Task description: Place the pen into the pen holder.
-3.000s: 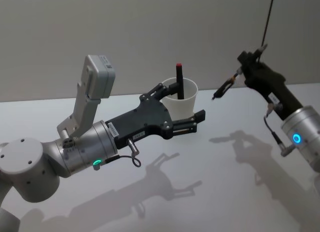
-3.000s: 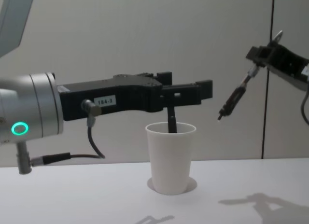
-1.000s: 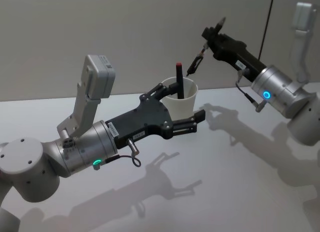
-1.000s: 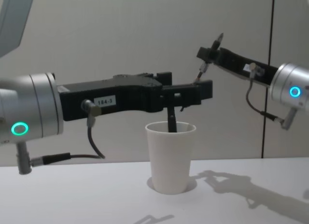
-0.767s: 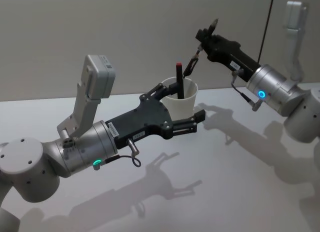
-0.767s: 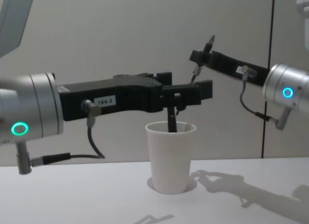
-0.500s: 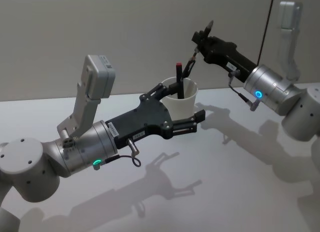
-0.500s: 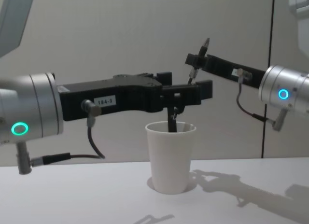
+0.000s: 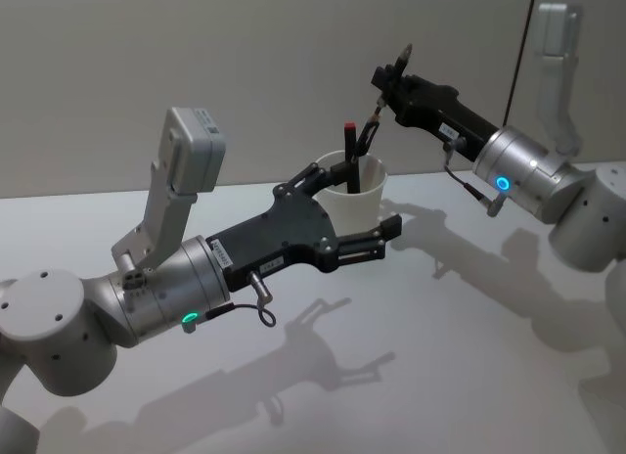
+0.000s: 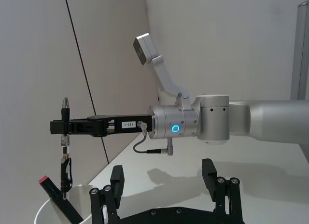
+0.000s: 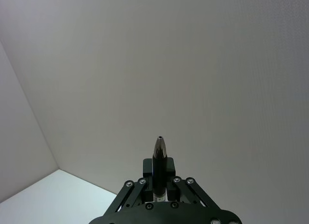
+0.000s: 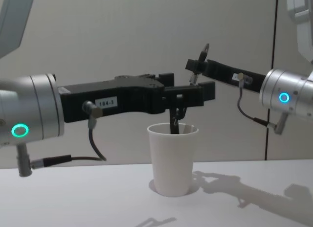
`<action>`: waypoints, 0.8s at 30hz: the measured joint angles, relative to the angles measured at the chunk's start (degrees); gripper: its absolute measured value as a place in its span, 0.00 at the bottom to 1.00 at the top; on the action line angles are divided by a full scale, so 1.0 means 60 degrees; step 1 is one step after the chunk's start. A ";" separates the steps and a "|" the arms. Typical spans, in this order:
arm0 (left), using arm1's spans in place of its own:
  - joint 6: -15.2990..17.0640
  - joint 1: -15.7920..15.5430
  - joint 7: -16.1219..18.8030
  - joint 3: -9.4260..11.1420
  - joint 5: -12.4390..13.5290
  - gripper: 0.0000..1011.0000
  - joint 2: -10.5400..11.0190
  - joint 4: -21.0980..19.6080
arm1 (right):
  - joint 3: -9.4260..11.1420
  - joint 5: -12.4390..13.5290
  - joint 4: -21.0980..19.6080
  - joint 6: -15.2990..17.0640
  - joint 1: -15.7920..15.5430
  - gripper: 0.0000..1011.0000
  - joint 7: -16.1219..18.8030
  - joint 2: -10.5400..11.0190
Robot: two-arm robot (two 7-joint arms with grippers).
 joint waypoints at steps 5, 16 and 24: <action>0.0000 0.0000 0.0000 0.0000 0.0000 0.99 0.0000 0.0000 | 0.0004 0.0000 0.0104 0.0021 0.0056 0.13 0.0048 -0.0011; 0.0000 0.0000 0.0000 0.0000 0.0000 0.99 0.0000 0.0000 | 0.0005 0.0001 0.0244 0.0049 0.0129 0.13 0.0115 -0.0030; 0.0000 -0.0001 0.0000 0.0000 0.0000 0.99 0.0000 0.0000 | 0.0005 0.0008 0.0286 0.0056 0.0152 0.13 0.0132 -0.0036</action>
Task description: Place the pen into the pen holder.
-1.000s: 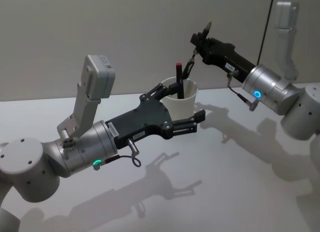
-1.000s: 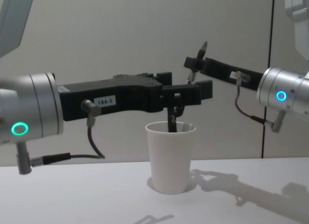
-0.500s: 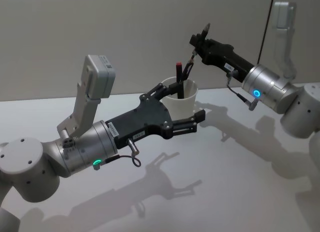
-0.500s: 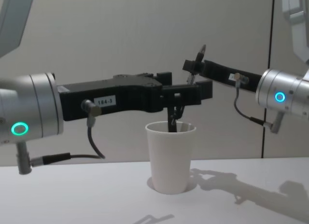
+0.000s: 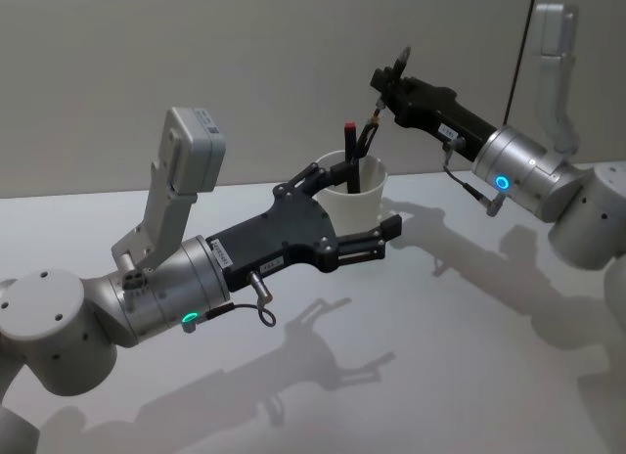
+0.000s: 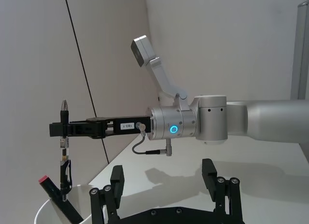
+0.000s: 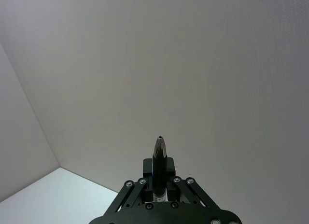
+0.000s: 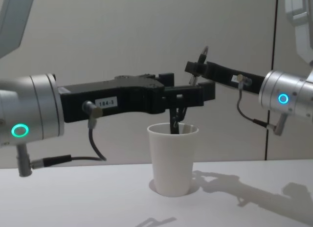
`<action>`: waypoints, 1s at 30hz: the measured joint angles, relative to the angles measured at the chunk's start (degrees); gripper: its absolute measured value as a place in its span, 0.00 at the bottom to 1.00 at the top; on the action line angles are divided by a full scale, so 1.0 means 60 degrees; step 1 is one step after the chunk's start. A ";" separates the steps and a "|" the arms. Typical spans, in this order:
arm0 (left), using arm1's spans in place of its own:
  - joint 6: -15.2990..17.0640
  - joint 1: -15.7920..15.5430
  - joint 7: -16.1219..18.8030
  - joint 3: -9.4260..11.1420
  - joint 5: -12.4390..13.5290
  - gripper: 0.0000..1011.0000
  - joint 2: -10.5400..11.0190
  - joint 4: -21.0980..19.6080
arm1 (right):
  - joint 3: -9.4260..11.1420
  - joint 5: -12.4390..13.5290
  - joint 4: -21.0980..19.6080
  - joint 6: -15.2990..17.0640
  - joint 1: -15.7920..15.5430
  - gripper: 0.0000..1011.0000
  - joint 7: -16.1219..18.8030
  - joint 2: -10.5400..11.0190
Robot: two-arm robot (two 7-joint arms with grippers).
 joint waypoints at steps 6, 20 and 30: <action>0.0000 0.0000 0.0000 0.0000 0.0000 0.99 0.0000 0.0000 | 0.0001 0.0007 0.0019 0.0005 0.0010 0.13 0.0008 -0.0004; 0.0000 0.0000 0.0000 0.0000 0.0000 0.99 0.0000 0.0000 | -0.0008 0.0011 0.0057 0.0014 0.0035 0.13 0.0087 -0.0013; 0.0000 0.0000 0.0000 0.0000 0.0000 0.99 0.0001 0.0000 | -0.0088 -0.0024 0.0188 0.0077 0.0143 0.13 0.0447 -0.0057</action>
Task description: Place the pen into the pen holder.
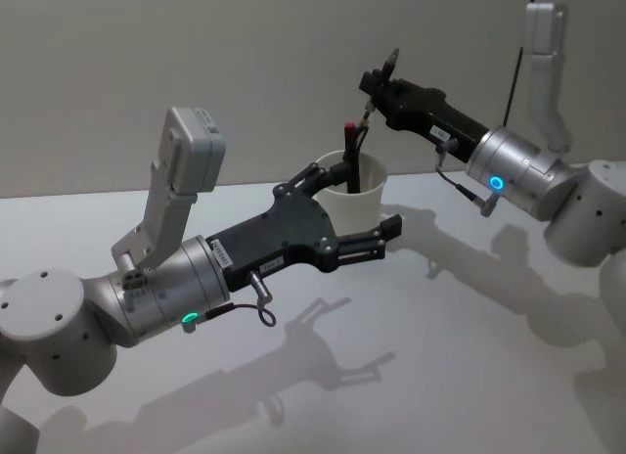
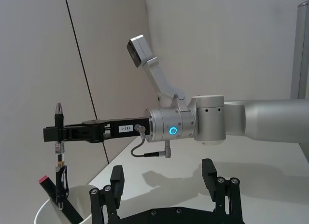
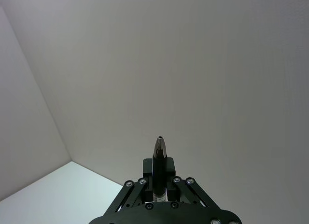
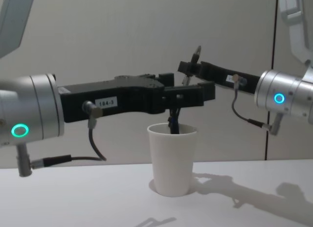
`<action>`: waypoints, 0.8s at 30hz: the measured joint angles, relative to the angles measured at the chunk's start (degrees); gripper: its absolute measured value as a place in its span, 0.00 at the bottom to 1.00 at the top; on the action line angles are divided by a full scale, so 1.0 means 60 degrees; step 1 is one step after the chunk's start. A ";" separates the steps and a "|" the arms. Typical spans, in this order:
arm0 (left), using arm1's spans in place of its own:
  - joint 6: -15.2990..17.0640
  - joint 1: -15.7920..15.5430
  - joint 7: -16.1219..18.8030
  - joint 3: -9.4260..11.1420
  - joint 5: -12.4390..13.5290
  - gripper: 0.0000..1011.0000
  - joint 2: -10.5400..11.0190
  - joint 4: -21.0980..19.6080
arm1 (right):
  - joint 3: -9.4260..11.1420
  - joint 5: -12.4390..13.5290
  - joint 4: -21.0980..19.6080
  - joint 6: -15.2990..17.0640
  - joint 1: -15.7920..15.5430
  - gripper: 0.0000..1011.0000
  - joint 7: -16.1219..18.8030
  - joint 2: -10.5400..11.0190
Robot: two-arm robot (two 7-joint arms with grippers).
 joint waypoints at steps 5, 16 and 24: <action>0.0000 0.0000 0.0000 0.0000 0.0000 0.99 -0.0001 0.0000 | -0.0049 -0.0113 0.0009 0.0040 0.0022 0.13 0.0125 -0.0005; 0.0000 0.0000 0.0000 0.0000 0.0000 0.99 -0.0001 0.0000 | -0.0147 -0.0686 -0.0154 0.0124 -0.0013 0.13 0.0170 0.0070; 0.0000 0.0000 0.0000 0.0001 0.0000 0.99 -0.0001 0.0000 | -0.0226 -0.1242 -0.0240 -0.0048 -0.0046 0.13 0.0160 0.0136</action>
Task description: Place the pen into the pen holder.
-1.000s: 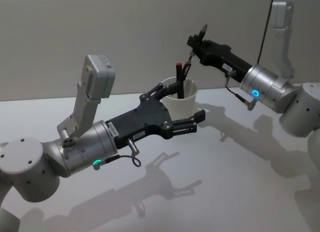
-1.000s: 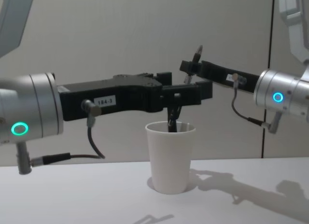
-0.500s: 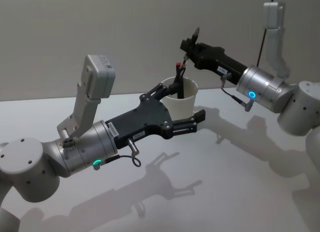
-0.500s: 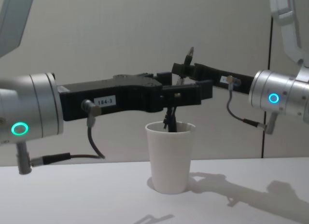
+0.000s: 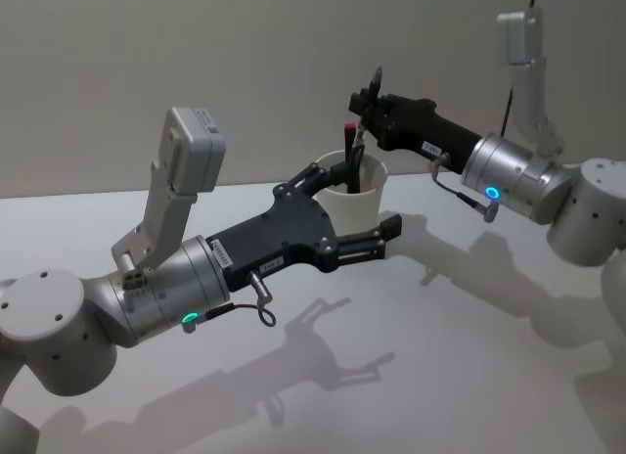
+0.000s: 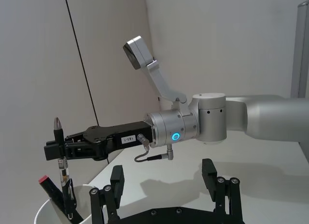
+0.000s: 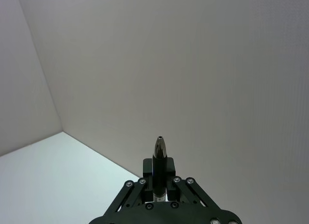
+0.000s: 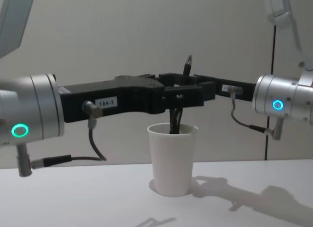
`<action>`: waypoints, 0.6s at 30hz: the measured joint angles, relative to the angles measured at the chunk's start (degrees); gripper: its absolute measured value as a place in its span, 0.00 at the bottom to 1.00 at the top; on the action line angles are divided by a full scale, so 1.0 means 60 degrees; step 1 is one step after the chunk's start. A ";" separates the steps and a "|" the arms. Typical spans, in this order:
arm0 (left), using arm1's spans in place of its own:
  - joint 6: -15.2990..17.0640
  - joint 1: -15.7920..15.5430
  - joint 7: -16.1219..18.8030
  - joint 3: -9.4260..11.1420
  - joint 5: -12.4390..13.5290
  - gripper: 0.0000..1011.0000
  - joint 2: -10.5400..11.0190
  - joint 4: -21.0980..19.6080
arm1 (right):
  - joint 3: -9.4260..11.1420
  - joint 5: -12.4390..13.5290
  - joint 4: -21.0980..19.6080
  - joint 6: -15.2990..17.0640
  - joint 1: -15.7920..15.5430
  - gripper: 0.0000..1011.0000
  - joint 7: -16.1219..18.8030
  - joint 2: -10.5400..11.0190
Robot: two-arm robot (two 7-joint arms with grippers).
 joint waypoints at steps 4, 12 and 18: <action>0.0000 0.0000 0.0000 -0.0001 -0.0001 0.99 0.0000 0.0000 | -0.0058 -0.0364 0.0002 -0.0272 0.0007 0.13 0.0033 0.0014; 0.0000 0.0000 0.0000 -0.0001 -0.0001 0.99 0.0001 0.0000 | -0.0179 -0.0768 0.0217 -0.0868 0.0125 0.13 0.0194 -0.0033; 0.0000 0.0000 -0.0001 -0.0001 0.0000 0.99 0.0000 0.0000 | -0.0249 -0.0857 0.0448 -0.1223 0.0236 0.13 0.0298 -0.0108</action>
